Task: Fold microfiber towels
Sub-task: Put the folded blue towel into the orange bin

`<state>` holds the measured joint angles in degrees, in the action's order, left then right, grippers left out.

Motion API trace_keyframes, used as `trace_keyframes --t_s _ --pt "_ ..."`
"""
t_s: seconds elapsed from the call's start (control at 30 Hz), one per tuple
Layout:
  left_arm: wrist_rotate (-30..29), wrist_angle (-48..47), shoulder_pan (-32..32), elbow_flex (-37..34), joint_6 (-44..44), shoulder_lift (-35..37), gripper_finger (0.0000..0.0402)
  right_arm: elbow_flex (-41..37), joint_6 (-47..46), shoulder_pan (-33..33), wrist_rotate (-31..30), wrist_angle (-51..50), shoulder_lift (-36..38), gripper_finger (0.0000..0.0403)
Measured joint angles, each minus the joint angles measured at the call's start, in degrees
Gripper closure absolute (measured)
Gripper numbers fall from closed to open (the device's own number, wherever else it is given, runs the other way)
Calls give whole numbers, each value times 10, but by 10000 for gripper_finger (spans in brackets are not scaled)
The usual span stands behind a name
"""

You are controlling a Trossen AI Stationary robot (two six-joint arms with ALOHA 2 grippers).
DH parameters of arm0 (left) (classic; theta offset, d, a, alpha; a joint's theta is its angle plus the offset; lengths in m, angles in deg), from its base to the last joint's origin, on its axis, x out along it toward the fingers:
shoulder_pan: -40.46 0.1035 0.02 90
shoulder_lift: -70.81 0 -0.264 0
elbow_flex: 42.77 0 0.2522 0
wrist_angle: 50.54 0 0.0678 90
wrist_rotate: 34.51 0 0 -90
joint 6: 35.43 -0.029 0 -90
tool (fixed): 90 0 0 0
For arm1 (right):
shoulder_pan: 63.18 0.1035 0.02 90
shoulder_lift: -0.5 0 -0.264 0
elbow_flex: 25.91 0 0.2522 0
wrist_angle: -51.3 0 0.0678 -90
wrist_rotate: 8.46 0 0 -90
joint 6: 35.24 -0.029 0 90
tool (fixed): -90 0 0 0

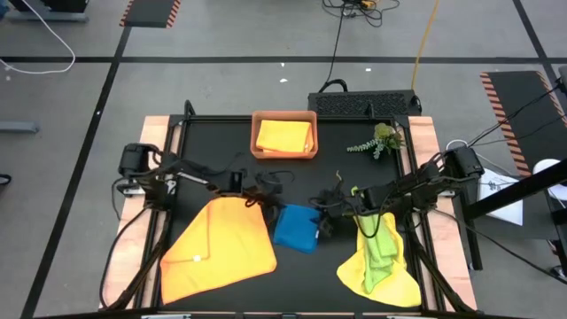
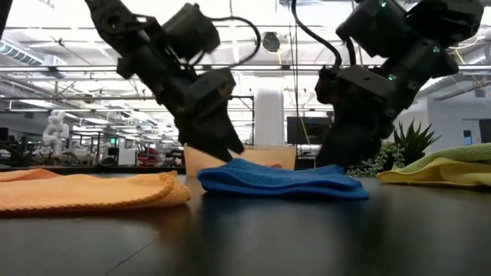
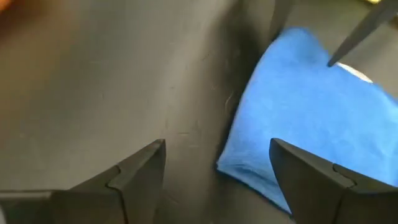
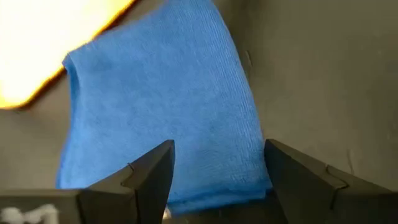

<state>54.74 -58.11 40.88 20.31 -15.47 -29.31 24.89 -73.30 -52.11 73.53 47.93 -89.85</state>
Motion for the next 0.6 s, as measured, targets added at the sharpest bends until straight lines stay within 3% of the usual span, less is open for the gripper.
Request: trace_keyframes --t_s 0.4,0.6 --pt "54 69 19 3 4 -87 114 -67 -14 0 12 77 2 200" --pt "50 78 12 2 -24 -89 189 -100 -12 -1 15 141 1 283"
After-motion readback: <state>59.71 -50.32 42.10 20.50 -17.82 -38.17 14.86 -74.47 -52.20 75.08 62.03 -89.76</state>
